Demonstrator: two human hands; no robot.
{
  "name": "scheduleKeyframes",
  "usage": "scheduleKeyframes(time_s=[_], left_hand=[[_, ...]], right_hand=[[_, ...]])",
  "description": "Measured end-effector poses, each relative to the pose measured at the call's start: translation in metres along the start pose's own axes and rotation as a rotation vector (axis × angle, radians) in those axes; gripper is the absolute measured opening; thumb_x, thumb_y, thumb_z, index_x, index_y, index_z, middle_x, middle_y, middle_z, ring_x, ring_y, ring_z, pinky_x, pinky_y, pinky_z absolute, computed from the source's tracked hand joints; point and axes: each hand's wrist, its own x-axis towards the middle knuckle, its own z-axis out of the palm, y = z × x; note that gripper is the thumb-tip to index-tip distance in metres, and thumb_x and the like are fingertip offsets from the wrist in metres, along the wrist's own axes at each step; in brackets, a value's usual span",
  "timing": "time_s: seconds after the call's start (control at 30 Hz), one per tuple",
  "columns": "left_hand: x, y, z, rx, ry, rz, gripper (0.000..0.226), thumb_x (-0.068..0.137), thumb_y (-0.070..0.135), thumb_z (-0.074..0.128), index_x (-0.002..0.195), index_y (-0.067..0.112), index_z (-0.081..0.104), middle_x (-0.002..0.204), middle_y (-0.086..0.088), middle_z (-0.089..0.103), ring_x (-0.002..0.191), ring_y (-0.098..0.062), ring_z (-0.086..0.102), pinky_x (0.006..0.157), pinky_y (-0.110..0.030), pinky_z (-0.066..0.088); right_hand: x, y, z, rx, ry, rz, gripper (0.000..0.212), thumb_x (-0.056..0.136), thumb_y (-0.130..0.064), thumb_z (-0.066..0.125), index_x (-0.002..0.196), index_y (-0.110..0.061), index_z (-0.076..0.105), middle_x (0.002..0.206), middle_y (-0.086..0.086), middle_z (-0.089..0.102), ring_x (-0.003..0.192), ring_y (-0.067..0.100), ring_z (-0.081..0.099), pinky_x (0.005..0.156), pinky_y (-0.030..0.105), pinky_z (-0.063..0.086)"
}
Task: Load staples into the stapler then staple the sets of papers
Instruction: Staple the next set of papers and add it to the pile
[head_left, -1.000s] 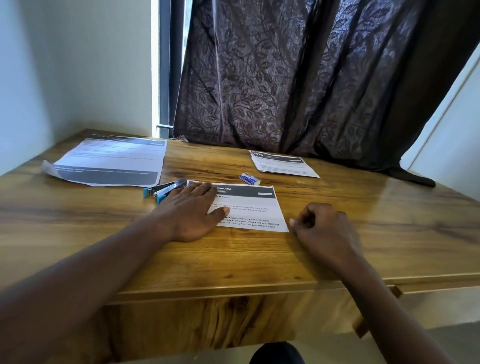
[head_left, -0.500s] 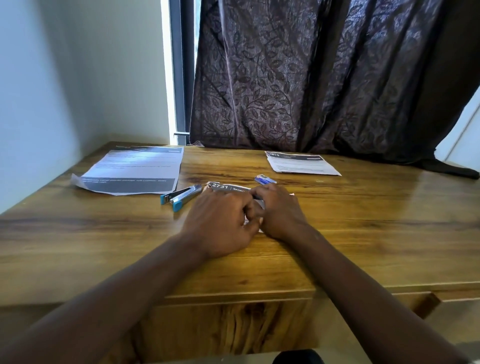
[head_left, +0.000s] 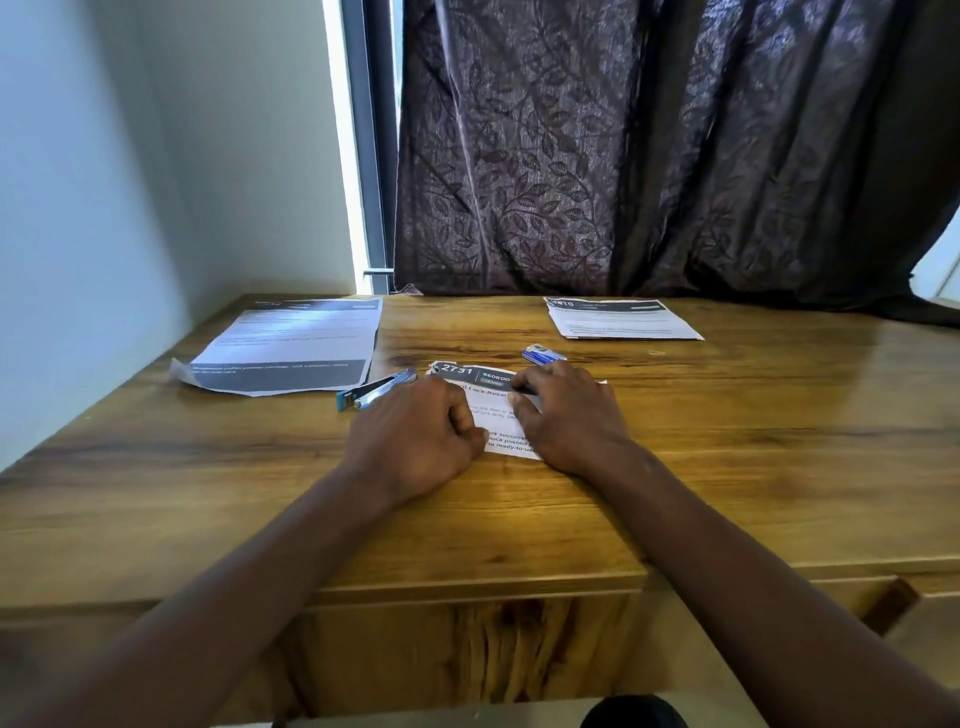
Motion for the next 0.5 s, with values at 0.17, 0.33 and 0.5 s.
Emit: scheduleKeyframes(time_s=[0.17,0.33,0.5], left_hand=[[-0.003,-0.004,-0.002,0.031,0.019,-0.003,0.024,0.085,0.050,0.072,0.073,0.030,0.065,0.076,0.018,0.063,0.077,-0.003,0.059,0.060,-0.027,0.038],[-0.004,-0.007,-0.006,0.082,0.055,-0.020,0.021,0.087,0.045,0.070,0.075,0.029,0.065,0.076,0.018,0.064,0.075,-0.004,0.056,0.055,-0.024,0.032],[-0.006,-0.027,-0.021,0.137,0.057,-0.101,0.019,0.088,0.042,0.068,0.077,0.027,0.066,0.076,0.017,0.063,0.066,-0.002,0.049,0.052,-0.024,0.029]], right_hand=[[0.000,0.000,-0.001,-0.011,-0.007,0.000,0.041,0.103,-0.052,0.039,0.138,-0.036,0.051,0.146,-0.001,0.047,0.136,0.021,0.040,0.111,0.047,0.029],[0.000,0.000,-0.001,-0.009,-0.012,0.001,0.041,0.102,-0.052,0.039,0.138,-0.037,0.050,0.147,-0.001,0.046,0.137,0.021,0.039,0.111,0.048,0.028],[-0.001,0.000,-0.002,-0.010,-0.018,-0.005,0.041,0.103,-0.052,0.039,0.139,-0.036,0.050,0.146,0.000,0.047,0.136,0.021,0.040,0.110,0.047,0.029]])
